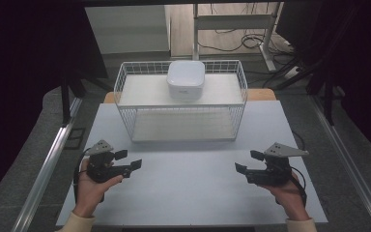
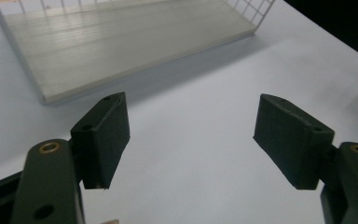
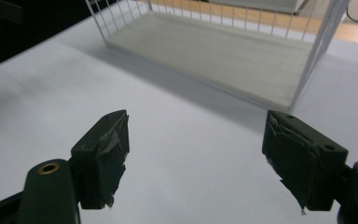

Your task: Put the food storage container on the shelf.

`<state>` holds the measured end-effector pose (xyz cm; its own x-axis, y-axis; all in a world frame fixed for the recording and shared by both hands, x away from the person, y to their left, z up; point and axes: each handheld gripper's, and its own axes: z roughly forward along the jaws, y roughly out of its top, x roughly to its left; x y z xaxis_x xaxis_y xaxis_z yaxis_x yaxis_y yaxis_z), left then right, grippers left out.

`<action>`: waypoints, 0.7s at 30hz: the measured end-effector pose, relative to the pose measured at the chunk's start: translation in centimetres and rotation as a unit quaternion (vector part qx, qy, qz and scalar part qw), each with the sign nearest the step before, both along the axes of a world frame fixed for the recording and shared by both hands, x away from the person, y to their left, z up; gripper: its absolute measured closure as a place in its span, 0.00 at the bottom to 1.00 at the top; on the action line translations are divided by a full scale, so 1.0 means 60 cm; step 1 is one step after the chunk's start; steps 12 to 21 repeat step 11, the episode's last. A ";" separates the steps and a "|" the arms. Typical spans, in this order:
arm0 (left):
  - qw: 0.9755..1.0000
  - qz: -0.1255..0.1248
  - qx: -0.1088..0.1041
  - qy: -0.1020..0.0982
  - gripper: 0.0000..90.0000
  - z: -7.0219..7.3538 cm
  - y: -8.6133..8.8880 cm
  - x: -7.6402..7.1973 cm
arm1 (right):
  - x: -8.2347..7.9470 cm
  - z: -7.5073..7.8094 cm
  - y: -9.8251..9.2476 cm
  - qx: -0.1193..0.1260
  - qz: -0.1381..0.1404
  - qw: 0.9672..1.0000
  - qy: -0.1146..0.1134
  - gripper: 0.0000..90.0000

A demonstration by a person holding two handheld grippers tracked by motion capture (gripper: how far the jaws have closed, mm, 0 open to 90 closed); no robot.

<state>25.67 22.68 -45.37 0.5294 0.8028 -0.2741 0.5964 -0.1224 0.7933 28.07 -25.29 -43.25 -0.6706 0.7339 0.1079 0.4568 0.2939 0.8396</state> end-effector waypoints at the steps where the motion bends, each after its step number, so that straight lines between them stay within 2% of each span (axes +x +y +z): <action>1: 1.000 0.000 0.000 0.001 0.29 -0.002 0.000 0.000 | 0.001 -0.005 -0.001 0.001 -0.002 1.000 0.003 0.25; 4: 1.000 0.002 0.009 -0.001 0.28 -0.005 0.001 -0.002 | 0.002 -0.008 0.000 0.000 -0.005 1.000 0.005 0.25; 6: 1.000 0.001 0.011 0.000 0.27 -0.005 0.004 -0.004 | -0.001 -0.004 0.001 -0.004 -0.005 1.000 -0.003 0.25; 10: 1.000 0.003 0.004 0.003 0.25 -0.005 0.010 -0.004 | -0.004 0.000 0.000 -0.002 -0.010 1.000 -0.015 0.22; 21: 1.000 0.003 0.001 0.004 0.25 -0.005 0.011 -0.004 | -0.003 -0.001 0.000 -0.002 -0.013 1.000 -0.015 0.22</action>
